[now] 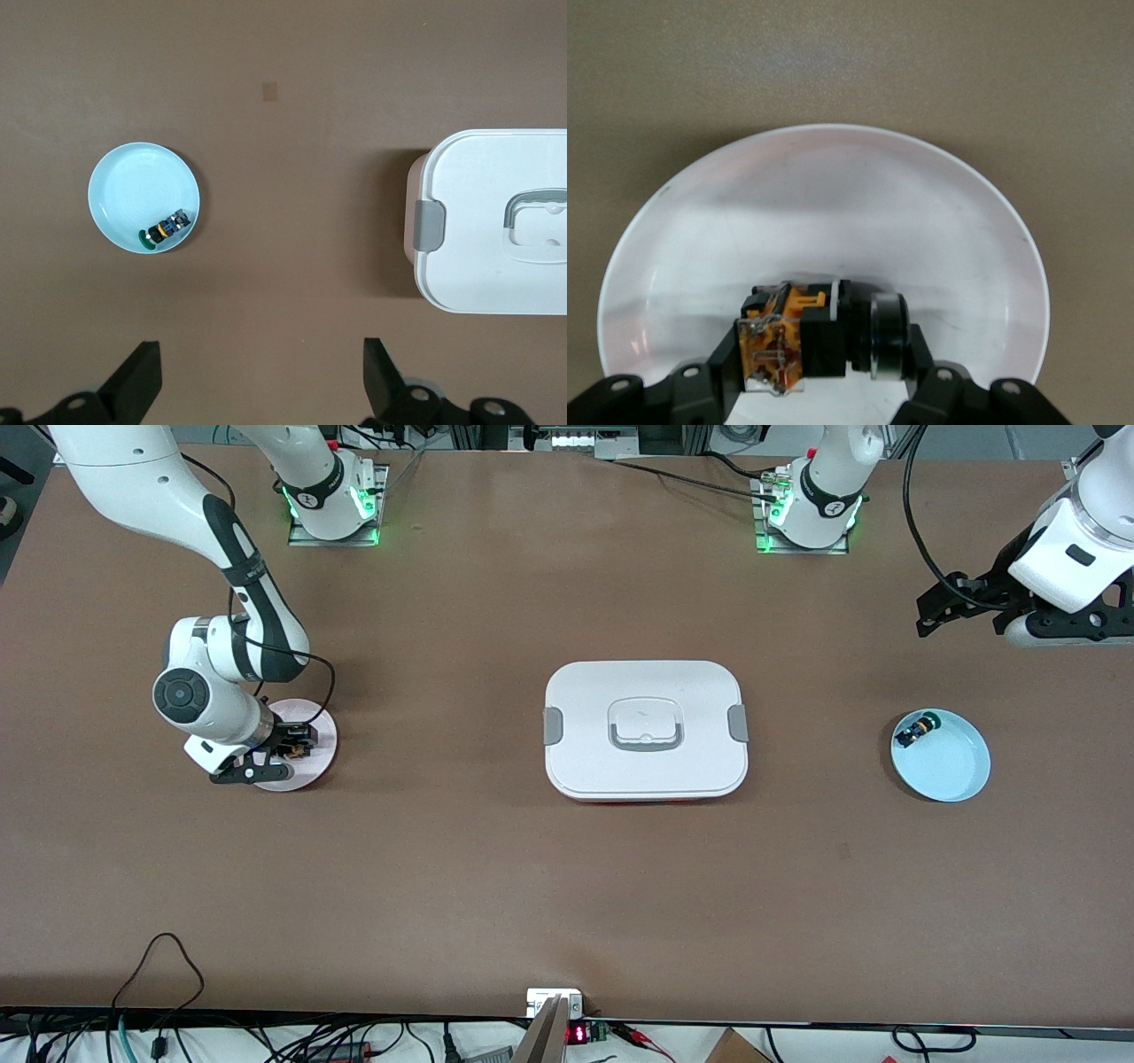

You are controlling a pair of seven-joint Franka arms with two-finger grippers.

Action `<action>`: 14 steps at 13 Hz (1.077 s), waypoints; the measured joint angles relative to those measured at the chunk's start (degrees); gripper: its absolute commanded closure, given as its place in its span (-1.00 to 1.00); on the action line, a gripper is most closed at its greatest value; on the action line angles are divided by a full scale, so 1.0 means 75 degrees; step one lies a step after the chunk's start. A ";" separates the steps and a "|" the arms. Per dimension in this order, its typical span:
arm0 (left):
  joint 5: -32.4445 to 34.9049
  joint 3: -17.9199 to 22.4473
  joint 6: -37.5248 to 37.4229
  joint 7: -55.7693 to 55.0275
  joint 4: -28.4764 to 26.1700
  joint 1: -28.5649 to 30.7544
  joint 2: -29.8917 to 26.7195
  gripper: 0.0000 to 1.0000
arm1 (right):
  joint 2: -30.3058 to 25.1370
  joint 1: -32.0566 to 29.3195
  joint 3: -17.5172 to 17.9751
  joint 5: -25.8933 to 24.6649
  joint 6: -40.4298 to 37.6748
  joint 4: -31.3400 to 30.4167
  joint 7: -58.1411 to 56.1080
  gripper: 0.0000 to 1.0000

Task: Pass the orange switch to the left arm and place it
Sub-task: 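Lift the orange switch off the plate with the right gripper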

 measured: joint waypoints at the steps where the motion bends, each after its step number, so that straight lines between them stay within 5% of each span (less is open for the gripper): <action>1: 0.0000 0.0000 0.0000 0.0000 0.0000 0.0000 0.0000 -1.00 | -0.0012 -0.0002 0.0000 0.0103 -0.0088 0.0003 0.0000 0.52; 4: 0.0000 0.0000 0.0000 0.0000 0.0000 0.0000 0.0000 -1.00 | -0.0070 -0.0001 0.0040 0.0646 -0.1034 0.0340 -0.0105 0.61; 8: 0.0000 0.0000 0.0000 0.0000 0.0000 0.0000 0.0000 -1.00 | -0.0201 0.0001 0.0132 0.0943 -0.3602 0.2009 -0.0284 0.69; 14: 0.0000 0.0000 0.0000 0.0000 0.0000 0.0000 0.0001 -1.00 | -0.0259 0.0024 0.0268 0.1251 -0.5758 0.3726 -0.0451 0.73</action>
